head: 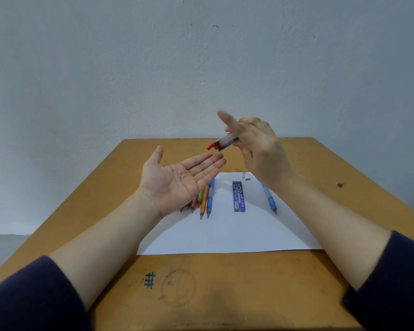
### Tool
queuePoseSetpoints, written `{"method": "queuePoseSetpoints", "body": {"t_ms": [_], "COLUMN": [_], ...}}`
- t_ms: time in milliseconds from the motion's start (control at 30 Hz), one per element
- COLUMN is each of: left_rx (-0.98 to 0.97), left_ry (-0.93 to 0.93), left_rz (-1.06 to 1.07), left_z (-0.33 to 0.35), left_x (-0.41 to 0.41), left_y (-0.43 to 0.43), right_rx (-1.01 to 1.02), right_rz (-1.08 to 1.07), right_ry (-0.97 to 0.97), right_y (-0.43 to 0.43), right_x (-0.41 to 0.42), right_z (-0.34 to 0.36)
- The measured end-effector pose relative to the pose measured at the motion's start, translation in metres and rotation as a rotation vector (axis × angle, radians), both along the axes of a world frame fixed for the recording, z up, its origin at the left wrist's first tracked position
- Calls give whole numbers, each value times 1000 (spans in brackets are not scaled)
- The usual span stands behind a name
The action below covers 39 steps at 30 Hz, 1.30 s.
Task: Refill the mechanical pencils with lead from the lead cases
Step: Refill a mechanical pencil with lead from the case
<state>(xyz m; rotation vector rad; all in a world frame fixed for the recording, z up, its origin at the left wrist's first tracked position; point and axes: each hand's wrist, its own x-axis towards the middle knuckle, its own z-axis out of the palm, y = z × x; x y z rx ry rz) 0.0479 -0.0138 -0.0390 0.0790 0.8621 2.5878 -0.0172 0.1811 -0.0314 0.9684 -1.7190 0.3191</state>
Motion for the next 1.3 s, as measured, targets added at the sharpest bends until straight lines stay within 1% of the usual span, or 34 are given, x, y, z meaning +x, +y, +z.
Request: {"method": "queuePoseSetpoints", "body": {"t_ms": [100, 200, 267, 433, 567, 667, 833, 1000, 1233, 1300], "left_rx": [-8, -11, -15, -26, -17, -8, -18, -3, -31, -40], "left_ry": [1, -4, 0, 10, 7, 5, 11, -3, 7, 9], "left_rz": [5, 5, 2, -6, -6, -9, -8, 4, 7, 10], "left_z": [0, 1, 1, 0, 1, 1, 0, 1, 0, 0], "left_x": [0, 1, 1, 0, 0, 0, -1, 0, 0, 0], "left_y": [0, 0, 0, 0, -1, -1, -1, -1, -1, -1], "right_rx": [-33, 32, 45, 8, 45, 50, -37, 47, -45, -30], "right_rz": [32, -12, -19, -8, -26, -26, 32, -34, 23, 23], "right_ry": [-30, 61, 76, -6, 77, 60, -42, 76, -27, -4], "right_y": [-2, 2, 4, 0, 3, 4, 0, 4, -1, -1], "right_x": [2, -3, -6, -2, -6, -6, 0, -6, 4, 3], "right_z": [1, -1, -2, 0, -2, -2, 2, -3, 4, 4]}}
